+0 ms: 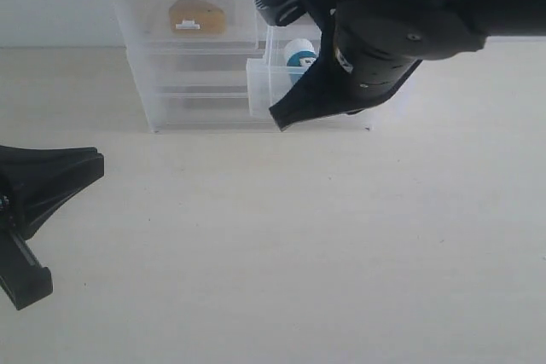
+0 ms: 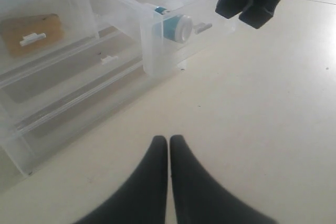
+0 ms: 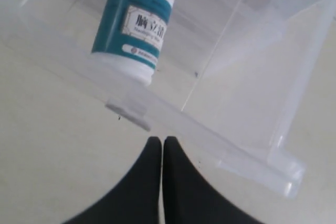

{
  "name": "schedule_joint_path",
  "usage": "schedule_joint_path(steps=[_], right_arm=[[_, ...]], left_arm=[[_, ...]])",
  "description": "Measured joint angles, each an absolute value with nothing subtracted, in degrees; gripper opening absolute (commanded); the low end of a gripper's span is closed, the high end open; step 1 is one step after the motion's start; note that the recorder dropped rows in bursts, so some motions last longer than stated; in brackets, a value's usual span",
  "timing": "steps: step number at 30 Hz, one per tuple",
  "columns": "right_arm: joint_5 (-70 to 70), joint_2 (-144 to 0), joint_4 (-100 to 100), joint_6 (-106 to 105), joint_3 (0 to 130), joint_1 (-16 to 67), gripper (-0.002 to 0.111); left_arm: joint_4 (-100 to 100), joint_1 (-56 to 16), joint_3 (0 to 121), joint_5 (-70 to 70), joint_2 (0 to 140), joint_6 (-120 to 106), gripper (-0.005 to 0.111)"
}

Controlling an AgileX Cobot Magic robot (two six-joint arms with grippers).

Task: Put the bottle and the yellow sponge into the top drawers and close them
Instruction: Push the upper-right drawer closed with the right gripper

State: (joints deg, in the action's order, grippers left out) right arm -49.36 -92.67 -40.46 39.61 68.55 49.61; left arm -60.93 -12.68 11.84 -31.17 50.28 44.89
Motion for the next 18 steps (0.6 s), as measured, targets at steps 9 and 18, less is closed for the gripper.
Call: schedule_joint_path(steps=[9,18], right_arm=[[-46.08,-92.67,-46.55,43.61,68.55,49.50,0.001],[-32.85,-92.80,-47.05,45.66,68.55,42.64,0.001]], left_arm=[[-60.93,-12.68,11.84,-31.17,50.28,44.89,0.004],[-60.93,-12.68,11.84,-31.17,50.28,44.89,0.004]])
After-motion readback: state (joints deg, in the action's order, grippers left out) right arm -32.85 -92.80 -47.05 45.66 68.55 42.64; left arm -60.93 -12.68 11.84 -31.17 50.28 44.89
